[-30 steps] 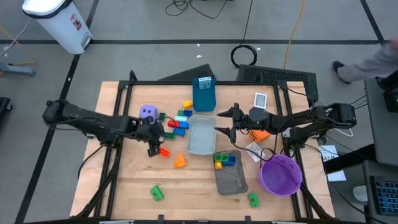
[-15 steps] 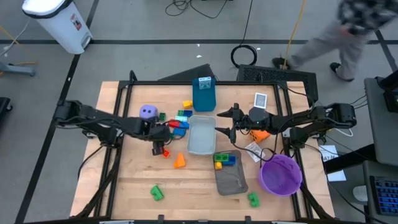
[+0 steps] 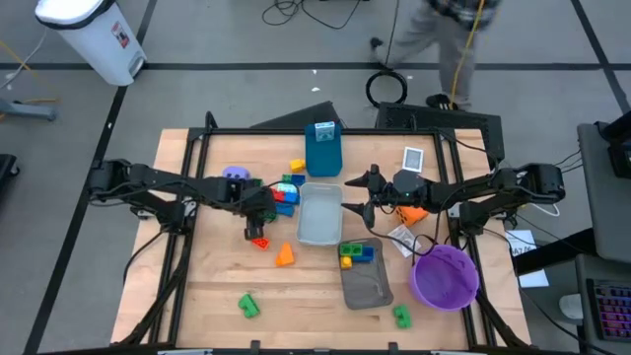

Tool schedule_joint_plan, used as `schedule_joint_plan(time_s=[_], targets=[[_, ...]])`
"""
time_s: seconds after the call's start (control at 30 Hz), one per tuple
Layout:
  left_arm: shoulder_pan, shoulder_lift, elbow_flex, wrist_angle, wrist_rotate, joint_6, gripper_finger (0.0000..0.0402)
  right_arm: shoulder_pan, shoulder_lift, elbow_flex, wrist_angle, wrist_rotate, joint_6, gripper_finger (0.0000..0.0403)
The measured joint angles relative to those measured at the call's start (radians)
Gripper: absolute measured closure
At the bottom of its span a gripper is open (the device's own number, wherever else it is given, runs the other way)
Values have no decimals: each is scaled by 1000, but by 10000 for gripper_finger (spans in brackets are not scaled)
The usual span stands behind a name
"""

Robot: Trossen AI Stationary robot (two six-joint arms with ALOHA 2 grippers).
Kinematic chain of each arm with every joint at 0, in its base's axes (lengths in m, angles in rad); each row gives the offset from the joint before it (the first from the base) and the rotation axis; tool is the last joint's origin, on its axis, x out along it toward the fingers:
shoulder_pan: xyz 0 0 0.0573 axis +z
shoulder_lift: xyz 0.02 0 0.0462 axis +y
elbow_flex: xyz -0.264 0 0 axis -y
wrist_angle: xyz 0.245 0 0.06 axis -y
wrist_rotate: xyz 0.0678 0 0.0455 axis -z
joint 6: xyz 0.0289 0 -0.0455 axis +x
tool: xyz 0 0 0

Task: Pick & Place Toys
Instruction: Put the dark green game piece into the black bin

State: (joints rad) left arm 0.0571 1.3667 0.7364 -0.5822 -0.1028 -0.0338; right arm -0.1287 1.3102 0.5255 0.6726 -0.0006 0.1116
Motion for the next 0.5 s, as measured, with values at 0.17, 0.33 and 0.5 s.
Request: schedule_joint_plan(time_s=[0.17,0.33,0.5], targets=[[18,26,0,8,14,16,162,0,0,0,-4,0,0,78],[27,48,0,20,43,34,130,0,0,0,-12,0,0,78],[28,75,0,38,50,61,104,0,0,0,-12,0,0,78]])
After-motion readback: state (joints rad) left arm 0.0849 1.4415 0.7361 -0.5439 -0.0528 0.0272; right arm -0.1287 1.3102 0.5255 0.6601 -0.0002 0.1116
